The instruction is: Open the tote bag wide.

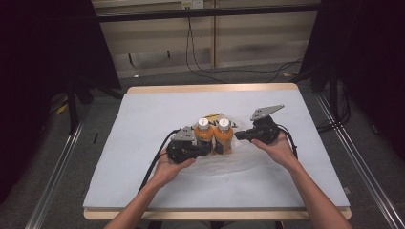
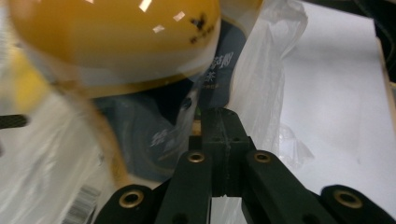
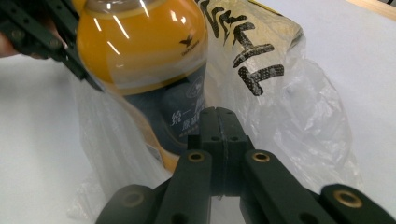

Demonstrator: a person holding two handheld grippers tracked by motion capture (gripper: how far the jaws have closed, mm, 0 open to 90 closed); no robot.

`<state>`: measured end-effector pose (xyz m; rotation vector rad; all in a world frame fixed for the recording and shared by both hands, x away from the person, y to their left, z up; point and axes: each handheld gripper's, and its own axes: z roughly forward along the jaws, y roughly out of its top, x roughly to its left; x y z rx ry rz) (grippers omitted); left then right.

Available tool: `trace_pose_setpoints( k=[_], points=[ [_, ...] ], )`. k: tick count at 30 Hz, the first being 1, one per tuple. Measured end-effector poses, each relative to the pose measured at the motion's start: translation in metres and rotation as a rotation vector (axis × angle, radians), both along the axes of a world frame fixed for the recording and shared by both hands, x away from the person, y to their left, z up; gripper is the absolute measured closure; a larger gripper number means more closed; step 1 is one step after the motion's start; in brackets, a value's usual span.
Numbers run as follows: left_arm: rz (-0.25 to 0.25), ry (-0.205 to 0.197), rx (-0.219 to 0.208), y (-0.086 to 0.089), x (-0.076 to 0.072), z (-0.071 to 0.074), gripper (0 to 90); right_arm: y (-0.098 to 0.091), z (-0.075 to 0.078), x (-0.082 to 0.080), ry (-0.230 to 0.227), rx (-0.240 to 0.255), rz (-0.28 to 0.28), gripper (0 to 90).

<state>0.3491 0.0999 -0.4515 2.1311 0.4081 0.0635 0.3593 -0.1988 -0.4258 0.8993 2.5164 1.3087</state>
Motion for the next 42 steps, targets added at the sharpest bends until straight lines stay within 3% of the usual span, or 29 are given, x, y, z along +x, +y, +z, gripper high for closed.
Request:
trace_pose_setpoints(
  k=[5,6,9,12,13,15,19,21,23,24,27,28,29,30,33,38,39,42],
  points=[
    [0.0,-0.002,0.025,-0.007,0.0,-0.007,90.0,0.009,-0.006,0.011,0.019,-0.013,0.014,90.0],
    [-0.005,-0.002,0.051,-0.011,-0.001,-0.011,90.0,0.012,-0.009,0.014,0.032,-0.012,0.018,90.0],
    [-0.015,0.01,0.05,-0.014,-0.003,-0.016,90.0,0.02,-0.016,0.023,0.051,-0.024,0.037,90.0],
    [-0.025,0.003,0.091,-0.015,-0.005,-0.018,90.0,0.026,-0.024,0.034,0.076,-0.028,0.035,90.0],
    [-0.026,0.005,0.072,-0.016,-0.006,-0.02,90.0,0.027,-0.027,0.037,0.085,-0.022,0.035,90.0],
    [-0.032,0.004,0.099,-0.017,-0.007,-0.023,90.0,0.03,-0.032,0.041,0.104,-0.027,0.032,90.0],
    [-0.037,0.009,0.107,-0.018,-0.01,-0.024,90.0,0.035,-0.044,0.047,0.151,-0.062,0.036,90.0],
    [-0.05,-0.016,0.124,-0.02,-0.013,-0.024,90.0,0.035,-0.05,0.049,0.174,-0.066,0.031,90.0],
    [-0.059,0.005,0.139,-0.021,-0.013,-0.026,90.0,0.036,-0.054,0.053,0.186,-0.067,0.027,90.0],
    [-0.052,-0.007,0.122,-0.022,-0.013,-0.029,90.0,0.036,-0.055,0.054,0.191,-0.077,0.023,90.0],
    [-0.07,-0.017,0.154,-0.025,-0.016,-0.03,90.0,0.036,-0.058,0.057,0.195,-0.072,0.021,90.0],
    [-0.082,-0.025,0.186,-0.025,-0.017,-0.03,90.0,0.037,-0.058,0.058,0.202,-0.075,0.015,90.0],
    [-0.089,-0.021,0.166,-0.026,-0.018,-0.031,90.0,0.037,-0.058,0.059,0.2,-0.071,0.013,90.0],
    [-0.091,-0.026,0.181,-0.026,-0.018,-0.03,90.0,0.037,-0.058,0.061,0.2,-0.067,0.007,90.0],
    [-0.09,-0.016,0.167,-0.027,-0.019,-0.031,90.0,0.039,-0.059,0.065,0.202,-0.059,-0.02,90.0],
    [-0.128,-0.035,0.186,-0.029,-0.026,-0.03,90.0,0.049,-0.056,0.074,0.173,-0.101,-0.042,90.0],
    [-0.143,-0.017,0.159,-0.029,-0.028,-0.032,90.0,0.05,-0.057,0.076,0.173,-0.101,-0.044,90.0],
    [-0.148,-0.021,0.151,-0.028,-0.031,-0.032,90.0,0.051,-0.059,0.08,0.179,-0.077,-0.05,90.0]
  ],
)
